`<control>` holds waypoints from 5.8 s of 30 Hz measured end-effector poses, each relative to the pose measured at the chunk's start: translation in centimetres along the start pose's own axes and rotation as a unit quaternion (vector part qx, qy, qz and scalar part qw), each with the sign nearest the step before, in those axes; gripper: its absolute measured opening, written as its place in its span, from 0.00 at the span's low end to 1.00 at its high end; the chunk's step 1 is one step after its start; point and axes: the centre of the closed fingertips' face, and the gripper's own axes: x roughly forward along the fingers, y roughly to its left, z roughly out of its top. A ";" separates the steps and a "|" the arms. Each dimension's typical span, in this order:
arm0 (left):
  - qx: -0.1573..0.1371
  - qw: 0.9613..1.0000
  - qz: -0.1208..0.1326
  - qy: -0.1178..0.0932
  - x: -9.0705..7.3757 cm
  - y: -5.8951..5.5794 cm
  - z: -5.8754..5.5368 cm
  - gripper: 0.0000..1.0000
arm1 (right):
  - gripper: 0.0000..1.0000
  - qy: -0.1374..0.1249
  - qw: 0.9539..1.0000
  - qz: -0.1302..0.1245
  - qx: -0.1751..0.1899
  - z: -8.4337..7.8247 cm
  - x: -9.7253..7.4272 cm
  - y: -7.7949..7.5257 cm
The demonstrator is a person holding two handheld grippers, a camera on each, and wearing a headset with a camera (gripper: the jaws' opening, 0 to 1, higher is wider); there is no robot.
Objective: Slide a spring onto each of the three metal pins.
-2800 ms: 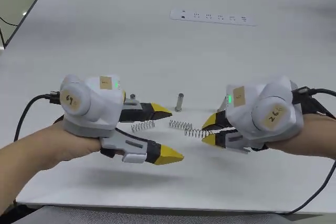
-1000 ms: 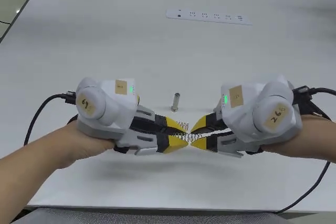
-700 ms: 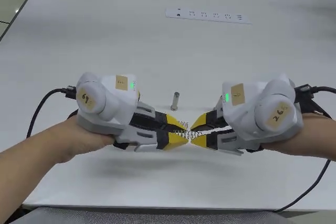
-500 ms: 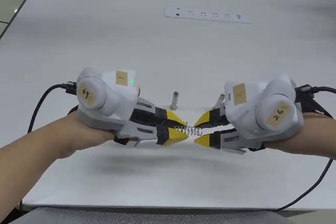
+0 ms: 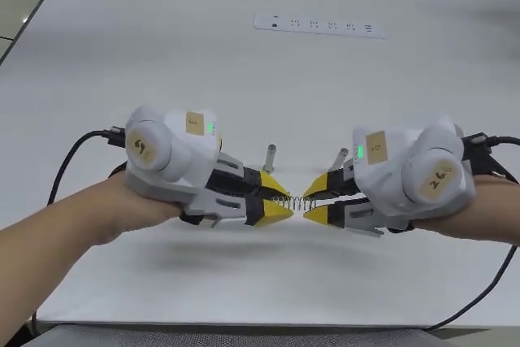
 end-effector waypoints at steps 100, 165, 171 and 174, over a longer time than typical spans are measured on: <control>-0.048 0.997 0.056 -0.003 -2.2 1.0 -0.8 0.19 | 0.06 -0.135 0.991 0.004 -0.005 7.2 -0.9 -0.3; -0.102 0.971 0.207 -0.063 -12.4 4.3 -3.1 0.98 | 0.06 -0.116 0.993 -0.016 0.002 5.3 -0.5 -1.4; -0.108 0.969 0.214 -0.061 -12.9 4.3 -3.6 0.98 | 0.06 -0.116 0.993 -0.023 0.021 4.3 -0.7 -1.7; -0.110 0.968 0.217 -0.062 -13.2 4.4 -3.8 0.98 | 0.06 -0.115 0.993 -0.026 0.030 3.9 -1.0 -1.9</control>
